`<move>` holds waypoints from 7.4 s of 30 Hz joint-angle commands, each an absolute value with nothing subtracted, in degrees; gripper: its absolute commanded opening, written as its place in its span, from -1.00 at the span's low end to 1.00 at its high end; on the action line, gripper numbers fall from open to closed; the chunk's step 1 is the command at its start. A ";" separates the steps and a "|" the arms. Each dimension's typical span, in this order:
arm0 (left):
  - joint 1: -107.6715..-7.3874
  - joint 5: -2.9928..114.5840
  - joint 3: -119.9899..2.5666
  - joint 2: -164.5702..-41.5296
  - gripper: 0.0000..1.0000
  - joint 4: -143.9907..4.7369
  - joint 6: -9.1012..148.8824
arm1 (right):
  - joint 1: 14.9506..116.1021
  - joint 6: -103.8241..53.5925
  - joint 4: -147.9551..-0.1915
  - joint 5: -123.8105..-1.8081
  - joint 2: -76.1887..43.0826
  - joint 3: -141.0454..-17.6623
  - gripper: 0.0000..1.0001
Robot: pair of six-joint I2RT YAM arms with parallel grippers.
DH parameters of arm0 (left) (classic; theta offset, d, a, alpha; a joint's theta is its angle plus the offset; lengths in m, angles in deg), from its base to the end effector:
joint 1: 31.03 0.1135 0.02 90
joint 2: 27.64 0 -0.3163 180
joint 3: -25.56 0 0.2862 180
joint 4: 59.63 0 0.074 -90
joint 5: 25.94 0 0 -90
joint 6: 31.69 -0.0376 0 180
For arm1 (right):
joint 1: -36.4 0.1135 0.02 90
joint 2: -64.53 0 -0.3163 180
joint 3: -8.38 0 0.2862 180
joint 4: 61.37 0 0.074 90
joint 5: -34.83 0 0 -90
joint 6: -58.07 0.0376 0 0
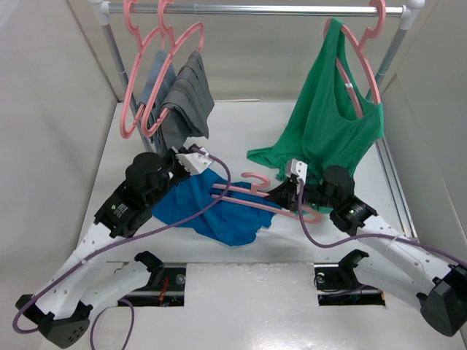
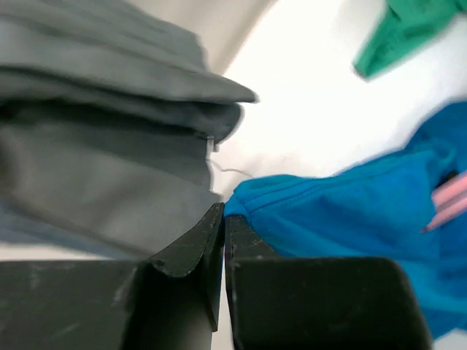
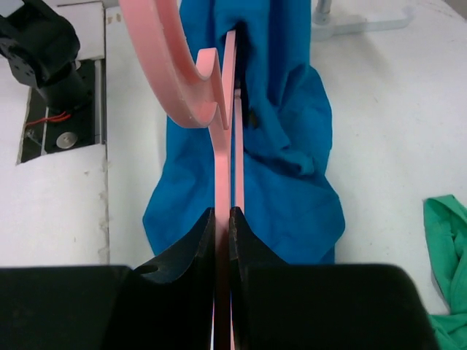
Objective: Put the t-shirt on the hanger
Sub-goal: Place tshirt on hanger
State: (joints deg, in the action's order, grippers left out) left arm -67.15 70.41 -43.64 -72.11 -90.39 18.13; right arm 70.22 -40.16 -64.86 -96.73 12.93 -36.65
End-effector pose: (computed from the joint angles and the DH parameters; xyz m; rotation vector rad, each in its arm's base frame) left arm 0.1357 -0.0939 0.4431 0.9692 1.3692 0.1463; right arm 0.1593 0.1367 0.3108 -1.1237 1.4042 0.9523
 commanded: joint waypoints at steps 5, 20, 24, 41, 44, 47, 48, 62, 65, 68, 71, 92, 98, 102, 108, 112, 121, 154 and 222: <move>-66.80 58.53 -47.89 -73.52 -1.00 -100.47 9.36 | 71.81 -39.94 -56.18 -92.71 17.42 -37.66 -1.00; -66.80 49.83 -63.70 -77.65 -1.00 -96.08 17.18 | 74.28 -35.27 -36.92 -92.61 15.48 -27.55 -1.00; -66.80 44.90 -66.26 -79.41 -1.00 -99.84 17.79 | 74.28 -34.74 -33.41 -90.16 14.96 -26.23 -1.00; -66.80 55.08 -59.06 -81.43 -0.62 -108.29 8.75 | 74.81 -34.22 -27.86 -92.18 11.87 -29.56 -1.00; -66.80 55.62 -57.82 -80.11 0.25 -106.10 8.21 | 74.81 -34.22 -29.71 -92.17 14.07 -29.56 -1.00; -66.80 52.48 -58.95 -80.11 0.56 -106.09 8.74 | 74.81 -34.22 -30.85 -92.17 14.69 -29.56 -1.00; -66.80 51.06 -58.96 -80.11 0.63 -107.14 8.74 | 74.81 -34.22 -30.85 -92.17 14.69 -29.56 -1.00; -69.79 34.17 -61.60 -84.24 1.00 -114.09 2.76 | 75.86 -34.74 -31.91 -92.79 12.41 -31.75 -1.00; -70.32 38.12 -58.18 -86.70 1.00 -112.96 2.68 | 75.86 -34.74 -31.91 -93.40 11.88 -32.98 -1.00; -70.32 40.41 -55.29 -86.71 0.97 -111.64 1.02 | 75.86 -34.74 -33.13 -93.40 12.41 -32.99 -1.00; -70.32 41.03 -53.87 -86.71 0.71 -110.06 1.01 | 76.39 -35.35 -33.66 -93.40 13.73 -33.51 -1.00; -65.31 47.70 -44.48 -75.56 -1.00 -101.36 27.18 | 80.69 -37.73 -69.42 -47.69 13.02 -57.41 0.88; -62.49 49.81 -42.62 -75.02 -1.00 -96.52 34.48 | 87.72 -36.50 -81.62 -33.47 9.79 -65.85 0.99; -62.49 50.96 -41.56 -75.02 -1.00 -93.62 36.85 | 93.26 -35.98 -85.07 -33.63 4.15 -64.63 0.99; -58.63 54.82 -41.03 -75.54 -1.00 -88.52 43.80 | 93.88 -28.61 -77.72 -37.77 5.46 -56.30 0.92; -58.10 54.30 -41.03 -75.54 -1.00 -86.32 48.29 | 93.88 -26.13 -73.22 -37.77 3.02 -56.18 0.59; -58.10 52.89 -41.56 -76.07 -1.00 -84.56 51.98 | 93.18 -23.41 -69.71 -37.32 -8.76 -61.45 0.56; -56.43 53.77 -42.62 -77.13 -1.00 -82.54 54.36 | 84.64 -12.22 -49.06 -49.99 -19.68 -54.53 0.78; -48.17 37.07 -43.85 -75.99 -1.00 -74.54 67.89 | 83.42 2.96 -21.80 -55.95 -38.30 -51.00 0.06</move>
